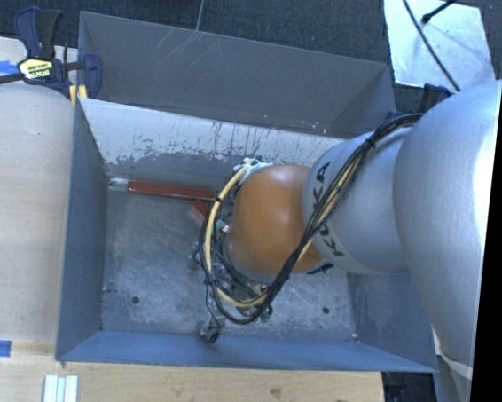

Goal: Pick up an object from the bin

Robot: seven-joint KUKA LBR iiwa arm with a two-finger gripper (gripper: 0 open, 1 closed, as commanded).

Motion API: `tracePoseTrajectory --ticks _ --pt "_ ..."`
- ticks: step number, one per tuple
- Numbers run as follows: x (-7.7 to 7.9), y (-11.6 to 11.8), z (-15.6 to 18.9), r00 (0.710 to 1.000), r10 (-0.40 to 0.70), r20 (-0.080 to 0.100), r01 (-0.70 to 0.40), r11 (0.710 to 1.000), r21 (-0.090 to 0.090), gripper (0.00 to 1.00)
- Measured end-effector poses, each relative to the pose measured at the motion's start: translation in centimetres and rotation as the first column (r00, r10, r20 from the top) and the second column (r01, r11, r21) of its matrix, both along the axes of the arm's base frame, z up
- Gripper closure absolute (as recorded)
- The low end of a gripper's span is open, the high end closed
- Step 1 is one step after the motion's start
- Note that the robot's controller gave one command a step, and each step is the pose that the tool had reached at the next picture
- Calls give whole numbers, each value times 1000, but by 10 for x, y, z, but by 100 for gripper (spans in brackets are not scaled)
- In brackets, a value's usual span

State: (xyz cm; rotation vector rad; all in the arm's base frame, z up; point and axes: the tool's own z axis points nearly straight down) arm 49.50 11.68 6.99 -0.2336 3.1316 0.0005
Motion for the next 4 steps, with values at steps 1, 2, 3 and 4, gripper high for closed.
tracePoseTrajectory --ticks 1,2,3,4 --pt "-8 -65 1 999 -36 3 36 999 -2 0" --pt "89 -27 32 970 242 9 -242 970 -1 0" --pt "88 -115 1 998 -64 3 64 998 0 0" --pt "86 -42 1 999 -36 4 36 999 4 0"
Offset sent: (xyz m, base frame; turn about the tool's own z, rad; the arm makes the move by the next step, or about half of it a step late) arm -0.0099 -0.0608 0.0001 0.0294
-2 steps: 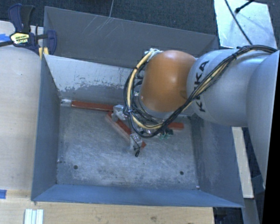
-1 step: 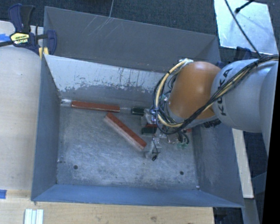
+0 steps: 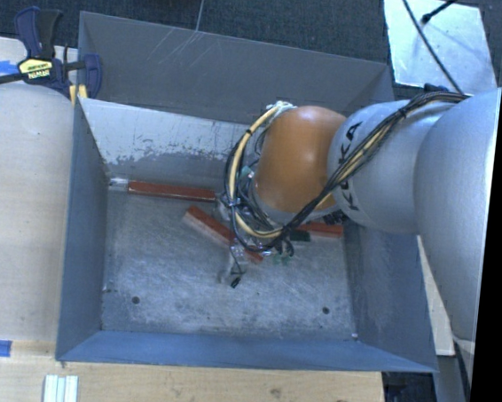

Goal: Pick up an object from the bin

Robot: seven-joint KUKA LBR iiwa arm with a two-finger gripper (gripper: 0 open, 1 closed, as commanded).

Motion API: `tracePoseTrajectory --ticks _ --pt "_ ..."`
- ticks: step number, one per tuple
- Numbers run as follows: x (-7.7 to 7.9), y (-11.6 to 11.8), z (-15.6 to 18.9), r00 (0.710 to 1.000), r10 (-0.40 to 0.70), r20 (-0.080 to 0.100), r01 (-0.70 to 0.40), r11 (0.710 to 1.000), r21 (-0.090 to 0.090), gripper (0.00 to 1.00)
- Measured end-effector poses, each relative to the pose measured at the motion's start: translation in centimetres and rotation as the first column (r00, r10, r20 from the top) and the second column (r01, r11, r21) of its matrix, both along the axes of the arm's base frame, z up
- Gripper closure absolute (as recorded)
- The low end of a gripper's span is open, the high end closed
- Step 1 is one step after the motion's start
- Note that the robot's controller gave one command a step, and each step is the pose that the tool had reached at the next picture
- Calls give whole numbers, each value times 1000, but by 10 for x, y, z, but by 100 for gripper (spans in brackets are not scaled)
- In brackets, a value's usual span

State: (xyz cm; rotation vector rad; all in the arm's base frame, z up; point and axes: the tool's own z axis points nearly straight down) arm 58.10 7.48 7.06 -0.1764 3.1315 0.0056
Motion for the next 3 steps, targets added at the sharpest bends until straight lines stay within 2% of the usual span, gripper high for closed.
tracePoseTrajectory --ticks 1,2,3 --pt "1 -5 1 1000 -8 2 8 1000 -2 100" --pt "4 -5 77 1000 -8 6 8 1000 -3 100" --pt "5 -5 95 1000 -9 2 9 1000 -3 100"
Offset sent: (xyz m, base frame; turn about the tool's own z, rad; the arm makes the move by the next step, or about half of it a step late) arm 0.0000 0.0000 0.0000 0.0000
